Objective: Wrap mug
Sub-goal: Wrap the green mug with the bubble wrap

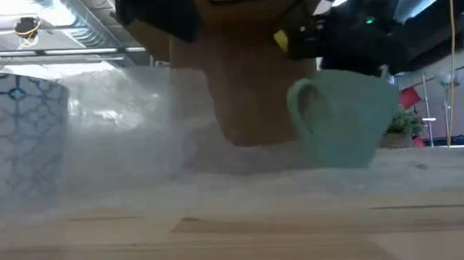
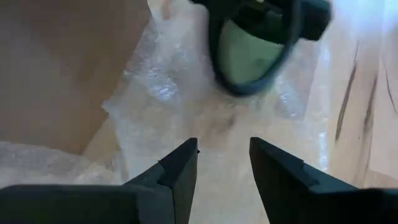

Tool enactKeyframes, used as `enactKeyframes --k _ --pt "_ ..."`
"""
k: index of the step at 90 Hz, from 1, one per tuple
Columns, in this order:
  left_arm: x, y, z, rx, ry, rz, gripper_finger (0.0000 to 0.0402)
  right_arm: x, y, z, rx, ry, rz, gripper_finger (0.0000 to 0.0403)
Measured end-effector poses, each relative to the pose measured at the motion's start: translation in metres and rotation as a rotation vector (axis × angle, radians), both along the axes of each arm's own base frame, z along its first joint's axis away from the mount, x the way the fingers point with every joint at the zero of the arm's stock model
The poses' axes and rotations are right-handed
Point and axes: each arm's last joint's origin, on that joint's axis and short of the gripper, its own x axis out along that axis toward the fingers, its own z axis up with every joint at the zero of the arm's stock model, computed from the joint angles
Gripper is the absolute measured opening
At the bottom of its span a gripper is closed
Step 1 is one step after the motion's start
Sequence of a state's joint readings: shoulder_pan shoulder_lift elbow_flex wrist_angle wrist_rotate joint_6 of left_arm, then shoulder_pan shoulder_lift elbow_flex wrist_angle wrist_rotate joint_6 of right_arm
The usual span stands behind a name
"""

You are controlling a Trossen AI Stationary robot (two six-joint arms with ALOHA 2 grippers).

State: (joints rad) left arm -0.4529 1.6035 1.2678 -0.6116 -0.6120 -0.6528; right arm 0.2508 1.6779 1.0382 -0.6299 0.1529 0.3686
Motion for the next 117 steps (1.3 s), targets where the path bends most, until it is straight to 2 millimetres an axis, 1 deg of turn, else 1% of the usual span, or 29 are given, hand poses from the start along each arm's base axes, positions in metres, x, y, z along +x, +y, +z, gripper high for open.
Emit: enactKeyframes --k 8,14,22,27,35,48,59,73,92,105,117 --pt "-0.001 -0.002 0.0 -0.019 -0.008 0.008 0.0131 -0.008 0.01 0.002 0.031 0.063 0.007 0.0002" --pt "-0.002 -0.005 0.0 -0.02 -0.009 0.002 0.0131 -0.01 0.015 0.006 0.026 0.084 0.017 0.0002" --pt "-0.003 -0.006 0.0 -0.02 -0.013 0.001 0.0131 -0.002 0.017 0.014 0.031 0.017 0.01 0.0001" --pt "-0.003 -0.006 0.0 -0.022 -0.013 0.002 0.0131 0.003 0.014 0.017 0.031 -0.031 -0.007 0.0001" --pt "-0.002 -0.006 0.001 -0.029 -0.022 0.012 0.0131 0.005 0.01 0.012 0.035 -0.042 -0.021 0.0001" --pt "-0.002 -0.006 0.001 -0.037 -0.028 0.019 0.0131 0.006 0.003 0.0 0.083 0.021 -0.038 0.0001" --pt "0.0 -0.008 0.003 -0.059 -0.058 0.015 0.0131 0.008 0.004 -0.006 0.099 0.039 -0.032 0.0009" --pt "0.002 -0.008 0.004 -0.054 -0.068 -0.002 0.0131 0.012 0.004 -0.009 0.086 0.008 -0.025 0.0043" --pt "0.003 -0.009 0.004 -0.096 -0.058 -0.032 0.0131 0.013 0.005 -0.007 0.079 -0.019 -0.002 0.0113" --pt "0.003 -0.009 0.004 -0.096 -0.059 -0.031 0.0131 0.009 0.005 0.003 0.13 -0.02 0.021 0.0156" --pt "0.003 -0.007 0.004 -0.093 -0.057 -0.024 0.0131 0.004 0.004 0.016 0.128 -0.051 0.02 0.0177"
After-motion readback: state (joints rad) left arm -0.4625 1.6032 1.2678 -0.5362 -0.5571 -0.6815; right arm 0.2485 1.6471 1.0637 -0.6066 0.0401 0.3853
